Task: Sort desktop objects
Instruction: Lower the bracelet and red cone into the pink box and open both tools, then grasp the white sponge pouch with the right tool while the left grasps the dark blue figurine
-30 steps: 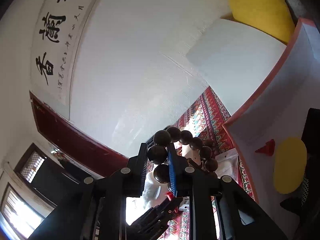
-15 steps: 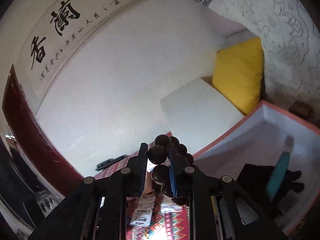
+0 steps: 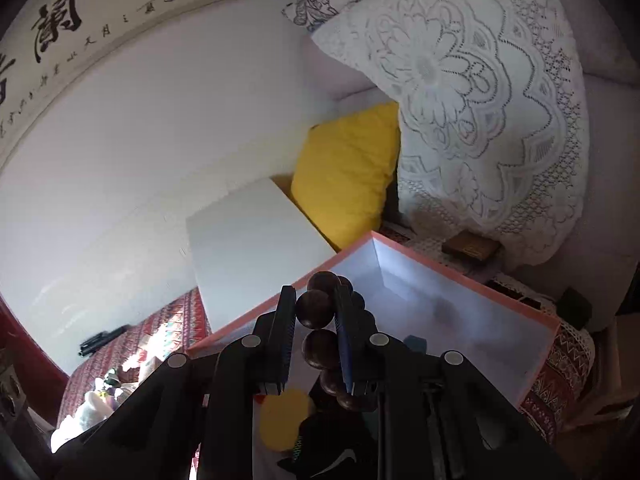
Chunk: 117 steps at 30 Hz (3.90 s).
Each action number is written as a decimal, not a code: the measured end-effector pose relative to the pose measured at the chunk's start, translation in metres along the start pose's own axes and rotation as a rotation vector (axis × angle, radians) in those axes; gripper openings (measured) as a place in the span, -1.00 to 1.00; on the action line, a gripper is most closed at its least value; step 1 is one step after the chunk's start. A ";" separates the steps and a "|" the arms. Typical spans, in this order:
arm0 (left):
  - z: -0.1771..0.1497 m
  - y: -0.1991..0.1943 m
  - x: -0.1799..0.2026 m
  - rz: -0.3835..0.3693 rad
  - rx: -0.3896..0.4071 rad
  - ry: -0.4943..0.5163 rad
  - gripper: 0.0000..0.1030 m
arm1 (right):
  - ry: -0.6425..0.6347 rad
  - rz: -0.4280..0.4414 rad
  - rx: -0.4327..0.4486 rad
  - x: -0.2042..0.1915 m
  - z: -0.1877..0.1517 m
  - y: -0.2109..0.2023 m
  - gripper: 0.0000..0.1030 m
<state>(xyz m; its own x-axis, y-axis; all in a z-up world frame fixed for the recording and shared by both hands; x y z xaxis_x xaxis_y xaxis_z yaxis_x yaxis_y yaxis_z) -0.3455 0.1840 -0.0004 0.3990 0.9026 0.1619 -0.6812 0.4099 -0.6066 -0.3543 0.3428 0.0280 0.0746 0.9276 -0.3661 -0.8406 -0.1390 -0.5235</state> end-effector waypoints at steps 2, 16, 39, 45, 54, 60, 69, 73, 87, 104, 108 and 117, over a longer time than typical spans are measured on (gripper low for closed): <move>0.000 0.010 0.006 -0.003 -0.019 0.008 -0.50 | 0.007 -0.009 -0.011 0.006 0.000 0.006 -0.60; 0.000 0.012 0.001 0.042 -0.020 -0.019 0.87 | -0.008 -0.079 0.073 0.003 0.007 0.001 0.58; -0.150 -0.133 -0.204 0.460 -0.106 -0.195 0.88 | -0.196 0.257 -0.245 -0.181 -0.081 0.063 0.66; -0.200 -0.154 -0.273 0.584 -0.189 -0.196 0.88 | -0.231 0.191 -0.479 -0.216 -0.154 0.139 0.66; -0.205 -0.136 -0.326 0.671 -0.258 -0.012 0.88 | -0.411 -0.034 -0.618 -0.225 -0.213 0.233 0.66; -0.192 -0.096 -0.332 0.745 -0.286 0.191 0.89 | -0.488 -0.019 -0.600 -0.237 -0.216 0.254 -0.29; -0.178 -0.065 -0.349 0.699 -0.301 0.200 0.80 | -0.373 0.137 -0.653 -0.234 -0.204 0.253 -0.70; -0.166 -0.088 -0.342 0.660 -0.244 0.135 0.57 | -0.345 0.155 -0.632 -0.234 -0.196 0.244 -0.70; -0.152 -0.199 -0.358 0.469 -0.097 -0.245 -0.12 | -0.296 0.252 -0.565 -0.244 -0.179 0.188 -0.70; -0.150 -0.250 -0.418 0.733 0.037 -0.479 0.71 | -0.287 0.277 -0.577 -0.242 -0.176 0.183 -0.68; -0.148 -0.205 -0.315 0.494 -0.065 -0.031 0.76 | -0.269 0.273 -0.586 -0.236 -0.175 0.189 -0.68; -0.182 -0.024 -0.318 0.460 -0.408 0.021 0.83 | -0.245 0.284 -0.600 -0.234 -0.175 0.190 -0.68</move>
<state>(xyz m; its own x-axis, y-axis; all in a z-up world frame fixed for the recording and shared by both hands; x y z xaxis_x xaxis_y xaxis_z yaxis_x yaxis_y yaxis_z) -0.3443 -0.1368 -0.1788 0.1348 0.9704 -0.2006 -0.4982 -0.1086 -0.8602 -0.4373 0.0388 -0.1200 -0.2859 0.8689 -0.4041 -0.3640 -0.4885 -0.7930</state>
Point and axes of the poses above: each gripper's, at about its wrist camera, not at the fingertips, and y roughly the way its jaws point, x to its right, z to its top, the point moved 2 cm from there along y, roughly the way its jaws point, and after that the axes turned 4 degrees about -x, right-handed, at the moved point
